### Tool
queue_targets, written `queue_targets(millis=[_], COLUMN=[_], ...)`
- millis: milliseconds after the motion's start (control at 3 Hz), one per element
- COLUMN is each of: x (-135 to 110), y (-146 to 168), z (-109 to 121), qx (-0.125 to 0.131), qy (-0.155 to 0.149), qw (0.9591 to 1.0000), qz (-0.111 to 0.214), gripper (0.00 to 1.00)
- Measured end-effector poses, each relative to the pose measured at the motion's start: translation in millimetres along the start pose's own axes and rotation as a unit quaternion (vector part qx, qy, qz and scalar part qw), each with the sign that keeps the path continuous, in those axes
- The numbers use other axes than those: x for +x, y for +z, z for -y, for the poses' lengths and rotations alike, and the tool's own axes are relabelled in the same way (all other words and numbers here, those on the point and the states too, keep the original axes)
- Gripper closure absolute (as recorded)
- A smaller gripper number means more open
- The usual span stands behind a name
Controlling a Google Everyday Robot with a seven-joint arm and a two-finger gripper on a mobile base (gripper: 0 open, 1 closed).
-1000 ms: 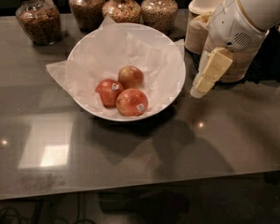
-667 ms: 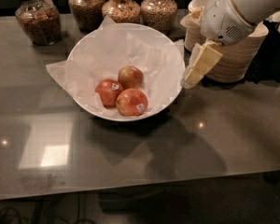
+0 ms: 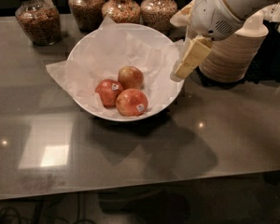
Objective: Pick apple from white bowl
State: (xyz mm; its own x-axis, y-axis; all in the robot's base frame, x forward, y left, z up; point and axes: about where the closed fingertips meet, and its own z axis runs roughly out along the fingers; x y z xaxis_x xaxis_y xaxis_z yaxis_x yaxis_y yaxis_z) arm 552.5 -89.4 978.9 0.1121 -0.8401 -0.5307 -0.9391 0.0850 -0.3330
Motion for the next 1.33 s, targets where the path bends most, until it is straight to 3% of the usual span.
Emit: queue_targets(millis=[333,1333], x=[-13,-18], y=[12,77], z=[1,1], qx=[-0.012,-0.090], qy=[-0.020,-0.066], qw=[0.9997,0.9932], qz=[0.011,0.034], gripper=[0.29,0.27])
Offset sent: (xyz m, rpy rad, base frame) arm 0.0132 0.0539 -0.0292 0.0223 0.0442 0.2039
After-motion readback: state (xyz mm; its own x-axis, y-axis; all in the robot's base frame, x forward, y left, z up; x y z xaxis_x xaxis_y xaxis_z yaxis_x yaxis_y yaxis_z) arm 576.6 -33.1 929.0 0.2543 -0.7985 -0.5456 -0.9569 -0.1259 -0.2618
